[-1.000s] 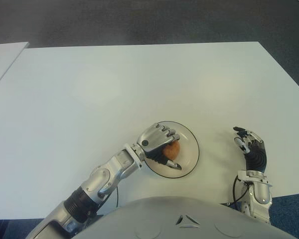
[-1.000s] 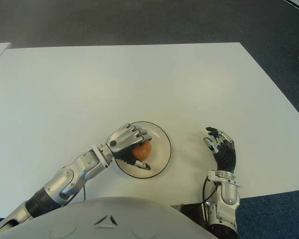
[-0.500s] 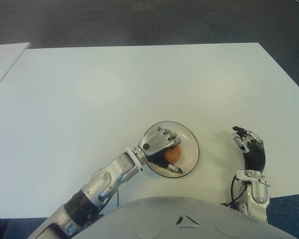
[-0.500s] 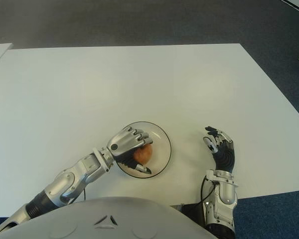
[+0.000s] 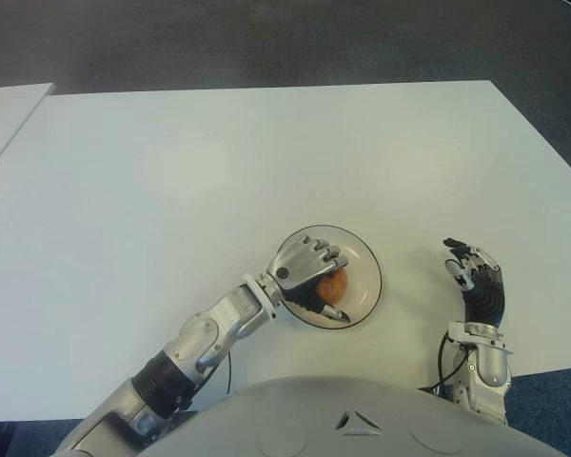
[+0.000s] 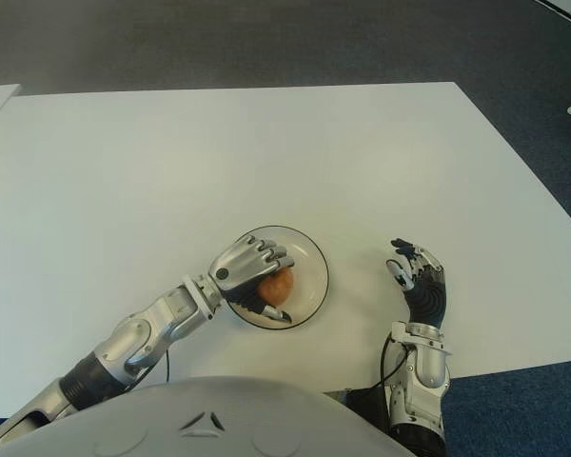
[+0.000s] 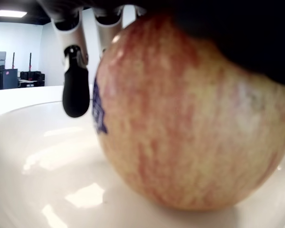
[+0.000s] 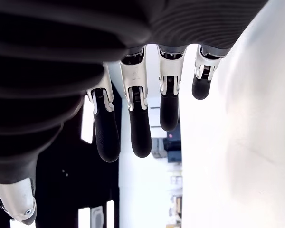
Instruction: Put the apples into the plate.
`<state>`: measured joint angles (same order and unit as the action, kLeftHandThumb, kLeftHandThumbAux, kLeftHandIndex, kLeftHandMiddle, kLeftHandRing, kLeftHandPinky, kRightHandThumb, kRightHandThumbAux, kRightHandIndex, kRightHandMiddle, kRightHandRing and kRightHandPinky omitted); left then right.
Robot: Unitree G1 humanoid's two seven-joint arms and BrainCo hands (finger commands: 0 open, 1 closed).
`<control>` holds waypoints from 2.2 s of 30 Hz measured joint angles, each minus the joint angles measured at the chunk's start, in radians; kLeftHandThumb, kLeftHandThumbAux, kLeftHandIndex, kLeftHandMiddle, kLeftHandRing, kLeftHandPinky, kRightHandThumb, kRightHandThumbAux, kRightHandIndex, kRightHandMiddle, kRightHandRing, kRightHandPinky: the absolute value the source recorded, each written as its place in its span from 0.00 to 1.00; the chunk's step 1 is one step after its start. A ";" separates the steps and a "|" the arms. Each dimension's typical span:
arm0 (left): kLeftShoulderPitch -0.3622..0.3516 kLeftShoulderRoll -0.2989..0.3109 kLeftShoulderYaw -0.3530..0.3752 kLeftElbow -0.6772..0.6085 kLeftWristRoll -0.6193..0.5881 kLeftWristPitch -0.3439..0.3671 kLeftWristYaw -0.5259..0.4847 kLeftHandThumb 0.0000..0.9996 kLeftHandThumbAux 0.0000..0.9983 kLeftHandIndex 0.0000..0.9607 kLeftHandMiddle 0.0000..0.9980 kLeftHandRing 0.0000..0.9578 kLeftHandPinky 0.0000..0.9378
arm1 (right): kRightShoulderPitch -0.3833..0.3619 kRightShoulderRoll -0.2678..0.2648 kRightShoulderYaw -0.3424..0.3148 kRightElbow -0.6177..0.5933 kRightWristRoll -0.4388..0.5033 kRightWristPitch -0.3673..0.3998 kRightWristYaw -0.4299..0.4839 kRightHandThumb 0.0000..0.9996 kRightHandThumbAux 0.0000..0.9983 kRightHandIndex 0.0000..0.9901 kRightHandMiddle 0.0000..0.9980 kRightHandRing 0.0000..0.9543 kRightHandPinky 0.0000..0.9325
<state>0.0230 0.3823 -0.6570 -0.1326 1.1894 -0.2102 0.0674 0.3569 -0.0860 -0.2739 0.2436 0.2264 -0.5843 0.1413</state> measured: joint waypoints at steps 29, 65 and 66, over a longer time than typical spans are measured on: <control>-0.010 0.028 0.018 -0.011 -0.061 -0.042 -0.057 0.16 0.18 0.00 0.00 0.00 0.00 | -0.028 0.001 0.009 0.032 -0.015 -0.039 -0.007 0.21 0.60 0.47 0.39 0.22 0.00; -0.003 0.034 0.145 -0.154 -0.091 -0.032 -0.040 0.17 0.22 0.00 0.00 0.00 0.00 | -0.045 0.000 0.013 0.065 0.014 -0.084 0.038 0.28 0.59 0.45 0.48 0.29 0.04; -0.004 0.034 0.161 -0.164 -0.098 -0.028 -0.039 0.18 0.22 0.00 0.00 0.00 0.00 | -0.045 0.000 0.013 0.065 0.014 -0.084 0.038 0.28 0.59 0.45 0.48 0.29 0.04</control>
<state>0.0190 0.4162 -0.4961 -0.2968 1.0913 -0.2386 0.0285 0.3119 -0.0859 -0.2610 0.3084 0.2404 -0.6679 0.1796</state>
